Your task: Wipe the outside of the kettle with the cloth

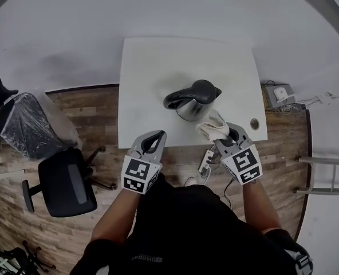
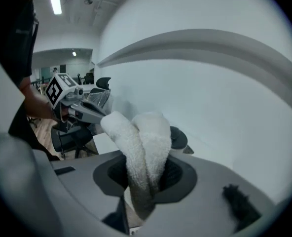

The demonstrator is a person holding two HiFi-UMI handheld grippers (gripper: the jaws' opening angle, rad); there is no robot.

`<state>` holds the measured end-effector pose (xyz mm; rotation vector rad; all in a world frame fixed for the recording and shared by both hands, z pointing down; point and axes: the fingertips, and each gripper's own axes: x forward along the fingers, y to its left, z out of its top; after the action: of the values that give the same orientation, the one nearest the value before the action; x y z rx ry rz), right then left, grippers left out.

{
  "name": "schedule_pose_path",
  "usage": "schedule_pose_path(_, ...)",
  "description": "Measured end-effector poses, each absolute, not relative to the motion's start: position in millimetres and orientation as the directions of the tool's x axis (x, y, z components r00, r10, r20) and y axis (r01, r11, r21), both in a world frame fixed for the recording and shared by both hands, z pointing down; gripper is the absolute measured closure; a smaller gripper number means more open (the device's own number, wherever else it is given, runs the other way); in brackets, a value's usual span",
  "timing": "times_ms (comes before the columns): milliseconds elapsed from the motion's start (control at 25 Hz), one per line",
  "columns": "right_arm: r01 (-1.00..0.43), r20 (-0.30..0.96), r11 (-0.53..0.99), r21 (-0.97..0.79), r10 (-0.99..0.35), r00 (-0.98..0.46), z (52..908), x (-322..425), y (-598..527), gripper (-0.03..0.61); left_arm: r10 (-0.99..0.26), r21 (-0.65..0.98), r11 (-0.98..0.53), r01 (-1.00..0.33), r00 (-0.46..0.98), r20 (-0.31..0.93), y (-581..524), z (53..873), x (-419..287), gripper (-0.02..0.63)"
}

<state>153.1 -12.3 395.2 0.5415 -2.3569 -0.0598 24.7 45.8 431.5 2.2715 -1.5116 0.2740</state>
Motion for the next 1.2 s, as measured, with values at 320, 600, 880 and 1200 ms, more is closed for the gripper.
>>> schedule_pose_path(320, -0.267, 0.681, 0.867, 0.420, -0.496, -0.538, 383, 119, -32, 0.480, -0.795, 0.207, -0.441, -0.873, 0.488, 0.361, 31, 438, -4, 0.607)
schedule_pose_path(600, -0.159, 0.727, 0.859, 0.487, -0.499, -0.472, 393, 99, -34, 0.480, -0.781, 0.226, -0.463, -0.857, 0.515, 0.352, 20, 442, -18, 0.607)
schedule_pose_path(880, -0.071, 0.768, 0.875, 0.478, -0.456, -0.449, 413, 91, -33, 0.480, -0.793, 0.234, -0.446, -0.864, 0.503, 0.345, 14, 446, -16, 0.607)
schedule_pose_path(1200, -0.027, 0.800, 0.893, 0.449, -0.415, -0.433, 435, 90, -33, 0.480, -0.792, 0.248, -0.438, -0.864, 0.501, 0.349, 10, 450, -13, 0.607)
